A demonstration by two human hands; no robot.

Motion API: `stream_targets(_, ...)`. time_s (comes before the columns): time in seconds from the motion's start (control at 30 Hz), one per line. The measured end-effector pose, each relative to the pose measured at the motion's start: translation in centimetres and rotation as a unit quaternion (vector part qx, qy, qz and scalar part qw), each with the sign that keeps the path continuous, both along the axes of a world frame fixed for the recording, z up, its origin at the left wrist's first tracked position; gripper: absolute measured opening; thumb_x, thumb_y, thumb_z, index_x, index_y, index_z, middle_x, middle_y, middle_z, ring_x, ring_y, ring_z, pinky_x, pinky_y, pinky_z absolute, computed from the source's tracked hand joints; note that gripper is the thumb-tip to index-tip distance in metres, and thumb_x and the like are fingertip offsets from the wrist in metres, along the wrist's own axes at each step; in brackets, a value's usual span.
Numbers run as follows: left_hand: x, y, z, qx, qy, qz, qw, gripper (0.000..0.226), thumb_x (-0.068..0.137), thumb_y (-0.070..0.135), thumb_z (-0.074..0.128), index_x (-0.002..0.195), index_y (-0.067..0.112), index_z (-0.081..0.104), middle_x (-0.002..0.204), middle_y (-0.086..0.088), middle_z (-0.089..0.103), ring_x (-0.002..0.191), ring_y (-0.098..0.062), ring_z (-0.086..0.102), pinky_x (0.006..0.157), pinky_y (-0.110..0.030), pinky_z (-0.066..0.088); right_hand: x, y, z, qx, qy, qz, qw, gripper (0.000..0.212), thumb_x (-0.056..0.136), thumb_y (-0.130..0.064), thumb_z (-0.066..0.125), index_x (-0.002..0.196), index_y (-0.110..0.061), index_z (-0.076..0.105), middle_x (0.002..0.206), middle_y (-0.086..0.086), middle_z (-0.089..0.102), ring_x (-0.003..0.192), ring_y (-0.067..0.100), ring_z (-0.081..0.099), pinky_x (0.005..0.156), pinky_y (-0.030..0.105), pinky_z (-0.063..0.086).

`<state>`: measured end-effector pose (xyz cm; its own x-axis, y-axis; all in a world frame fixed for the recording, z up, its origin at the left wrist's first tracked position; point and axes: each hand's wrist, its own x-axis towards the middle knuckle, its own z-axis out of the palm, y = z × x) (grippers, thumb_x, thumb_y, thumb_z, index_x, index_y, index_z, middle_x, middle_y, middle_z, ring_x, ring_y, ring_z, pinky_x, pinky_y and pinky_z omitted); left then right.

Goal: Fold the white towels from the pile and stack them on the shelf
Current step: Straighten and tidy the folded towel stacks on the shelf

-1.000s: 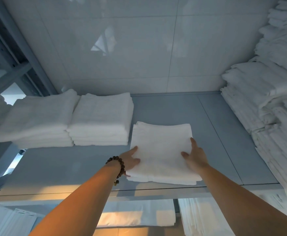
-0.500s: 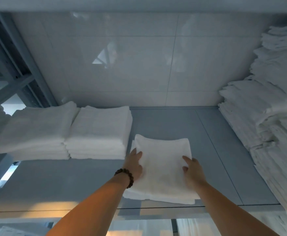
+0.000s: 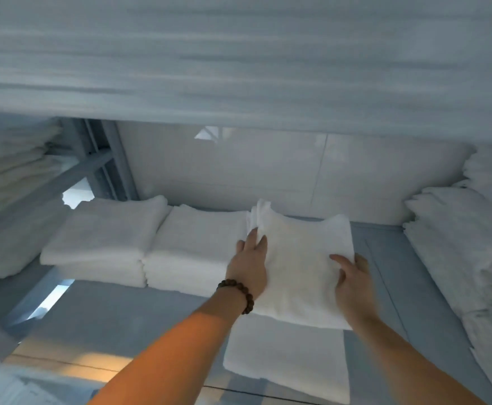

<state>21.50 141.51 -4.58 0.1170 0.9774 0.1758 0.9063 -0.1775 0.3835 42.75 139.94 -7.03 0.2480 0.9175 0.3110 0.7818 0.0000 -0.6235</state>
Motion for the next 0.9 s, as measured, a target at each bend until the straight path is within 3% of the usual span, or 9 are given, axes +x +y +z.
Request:
stream_targets(0.37,-13.0,1.5,0.5,0.025,-0.016,0.051,0.998,0.061,0.087,0.001,0.039,0.144,0.018,0.026,0.155,-0.001,0.008,0.129,-0.027,0.023,0.096,-0.029,0.038,-11.2,4.4,1.8,0.033,0.012,0.094,0.995,0.032,0.089,0.001,0.047,0.109,-0.012,0.069,0.121,0.014,0.056,0.105,0.034,0.057,0.093,0.032,0.043)
stream_targets(0.73,-24.1,6.0,-0.8,-0.009,-0.017,0.042,0.999,0.055,0.094,0.006,0.037,0.146,0.015,0.023,0.158,-0.003,0.002,0.141,-0.031,0.011,0.109,-0.034,0.028,-21.9,8.1,0.8,-0.006,0.037,0.081,0.996,0.028,0.094,-0.004,0.045,0.113,-0.004,0.066,0.124,0.014,0.058,0.11,0.032,0.056,0.099,0.032,0.042)
stream_targets(0.9,-24.9,8.4,-1.2,-0.005,-0.014,0.041,0.999,0.058,0.096,0.008,0.038,0.148,0.012,0.014,0.158,-0.004,0.003,0.141,-0.032,0.012,0.112,-0.033,0.023,-23.0,10.0,0.7,-0.008,0.086,0.056,0.995,0.027,0.093,-0.002,0.045,0.11,0.0,0.066,0.118,0.016,0.06,0.108,0.032,0.058,0.091,0.019,0.04)
